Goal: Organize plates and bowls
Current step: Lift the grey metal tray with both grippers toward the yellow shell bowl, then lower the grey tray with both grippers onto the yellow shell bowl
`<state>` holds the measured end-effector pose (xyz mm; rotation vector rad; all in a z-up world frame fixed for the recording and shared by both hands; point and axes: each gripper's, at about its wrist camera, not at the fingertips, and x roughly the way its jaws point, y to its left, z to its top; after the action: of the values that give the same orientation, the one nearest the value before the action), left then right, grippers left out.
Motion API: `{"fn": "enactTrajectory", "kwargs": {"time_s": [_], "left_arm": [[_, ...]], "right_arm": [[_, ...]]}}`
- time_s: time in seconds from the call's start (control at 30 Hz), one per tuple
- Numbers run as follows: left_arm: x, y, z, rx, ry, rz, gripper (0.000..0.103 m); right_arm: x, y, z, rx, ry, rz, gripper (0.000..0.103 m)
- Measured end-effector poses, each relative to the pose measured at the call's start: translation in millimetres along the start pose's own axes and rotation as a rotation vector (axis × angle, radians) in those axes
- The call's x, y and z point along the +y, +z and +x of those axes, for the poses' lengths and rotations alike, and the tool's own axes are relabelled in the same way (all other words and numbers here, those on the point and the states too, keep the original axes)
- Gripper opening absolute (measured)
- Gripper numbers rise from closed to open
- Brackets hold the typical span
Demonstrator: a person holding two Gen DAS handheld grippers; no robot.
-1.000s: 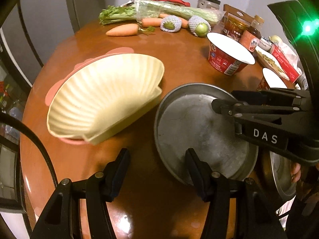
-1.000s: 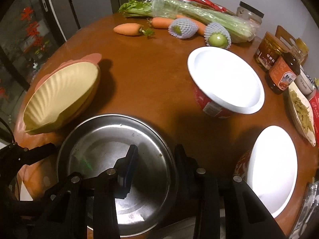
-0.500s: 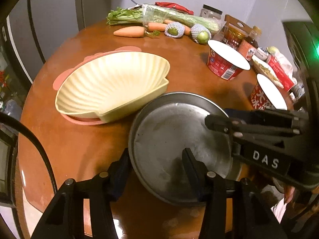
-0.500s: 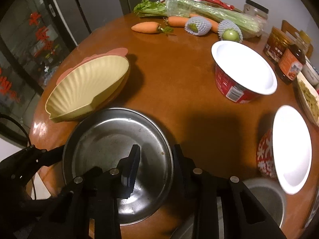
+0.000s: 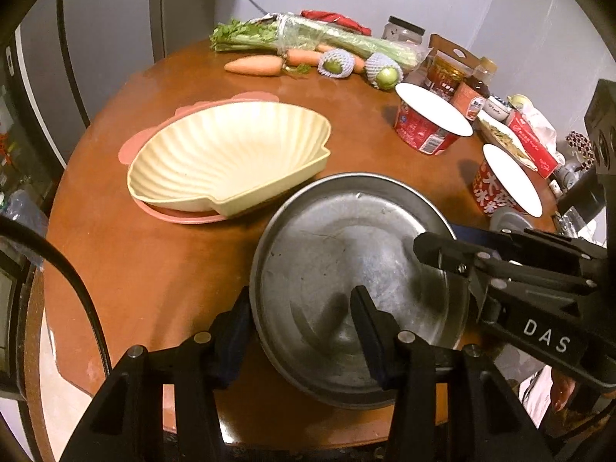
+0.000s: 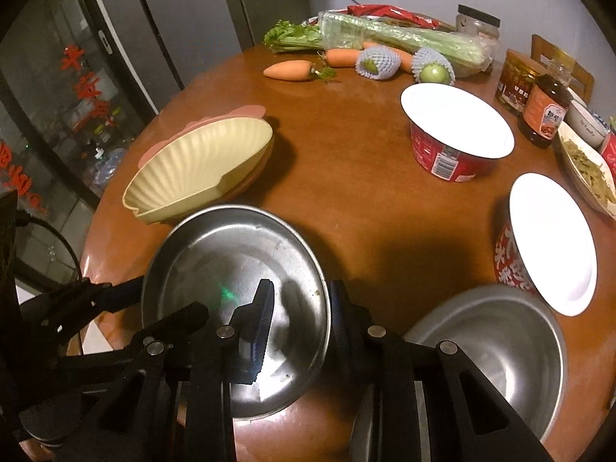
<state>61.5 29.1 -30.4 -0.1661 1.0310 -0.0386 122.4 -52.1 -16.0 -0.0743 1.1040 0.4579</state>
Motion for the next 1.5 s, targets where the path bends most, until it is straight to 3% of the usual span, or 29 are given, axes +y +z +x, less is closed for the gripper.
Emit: {"fn": "enactTrajectory", "kwargs": {"time_s": [0.5, 1.5], "left_arm": [[-1.8, 15.8, -35.4, -0.080, 0.006, 0.025, 0.050], [70.0, 99.9, -72.8, -0.217, 0.100, -0.032, 0.050]], "right_arm": [[8.1, 4.8, -42.4, -0.105, 0.012, -0.015, 0.031], [72.9, 105.9, -43.0, -0.234, 0.039, -0.108, 0.031]]}}
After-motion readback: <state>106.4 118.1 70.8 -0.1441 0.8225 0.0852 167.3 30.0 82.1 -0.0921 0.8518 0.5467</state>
